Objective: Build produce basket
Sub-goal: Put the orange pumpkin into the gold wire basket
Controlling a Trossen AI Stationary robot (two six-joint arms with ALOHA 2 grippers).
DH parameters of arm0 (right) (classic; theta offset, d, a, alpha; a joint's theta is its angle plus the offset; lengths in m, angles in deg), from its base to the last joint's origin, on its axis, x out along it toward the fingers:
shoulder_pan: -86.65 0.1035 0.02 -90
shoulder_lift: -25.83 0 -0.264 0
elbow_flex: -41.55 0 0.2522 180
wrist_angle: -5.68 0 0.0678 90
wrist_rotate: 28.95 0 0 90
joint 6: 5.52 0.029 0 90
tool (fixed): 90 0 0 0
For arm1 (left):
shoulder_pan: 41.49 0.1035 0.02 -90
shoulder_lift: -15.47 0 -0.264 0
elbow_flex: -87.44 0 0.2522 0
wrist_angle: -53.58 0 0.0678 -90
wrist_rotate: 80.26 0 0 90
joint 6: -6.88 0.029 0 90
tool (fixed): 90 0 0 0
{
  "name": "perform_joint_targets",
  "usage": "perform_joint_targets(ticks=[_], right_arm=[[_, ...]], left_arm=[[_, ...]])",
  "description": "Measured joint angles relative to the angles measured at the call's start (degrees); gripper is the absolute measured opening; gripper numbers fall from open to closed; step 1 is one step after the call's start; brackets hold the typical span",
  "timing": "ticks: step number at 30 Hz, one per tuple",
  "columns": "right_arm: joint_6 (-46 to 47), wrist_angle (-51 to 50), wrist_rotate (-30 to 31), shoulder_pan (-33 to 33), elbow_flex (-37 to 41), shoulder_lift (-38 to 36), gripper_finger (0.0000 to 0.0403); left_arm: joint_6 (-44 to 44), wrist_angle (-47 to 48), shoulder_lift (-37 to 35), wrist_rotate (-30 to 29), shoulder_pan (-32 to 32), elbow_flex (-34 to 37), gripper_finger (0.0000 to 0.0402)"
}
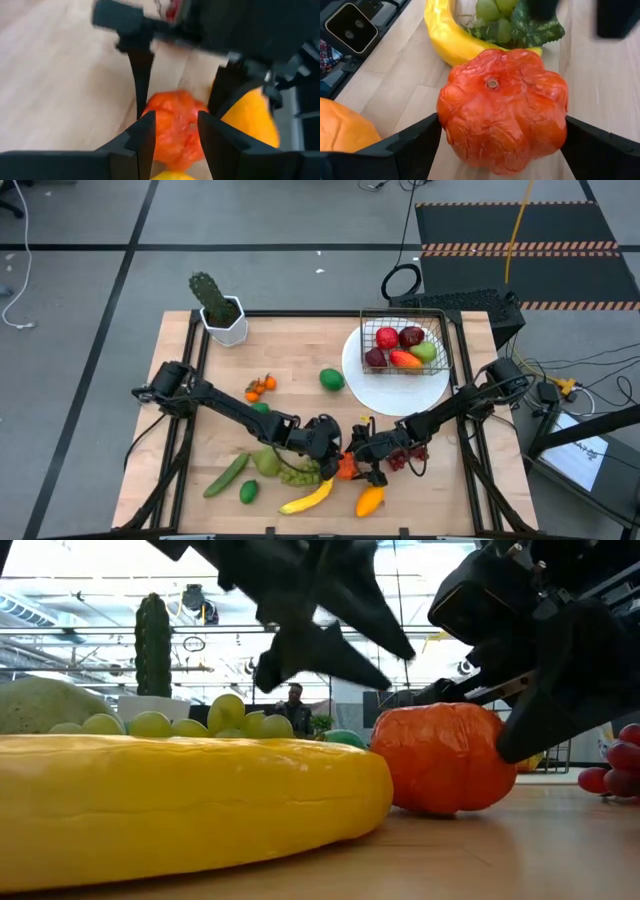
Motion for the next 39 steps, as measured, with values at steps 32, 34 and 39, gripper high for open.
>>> perform_joint_targets(ticks=[32, 34, 39], right_arm=[[9.76, -31.16, 3.05, -1.4, -0.02, -50.78, 0.0357], [10.41, -32.75, 5.73, -1.65, -0.02, -54.17, 0.0357], [10.53, -34.18, 10.05, -3.17, -0.02, -60.41, 0.0357]], left_arm=[[-12.77, 9.75, -18.3, -18.64, 0.27, 0.0, 0.0145], [-13.02, 9.87, -18.33, -20.35, 0.48, 0.0, 0.0145], [-14.73, 9.86, -18.28, -22.14, 1.02, 0.0, 0.0145]])
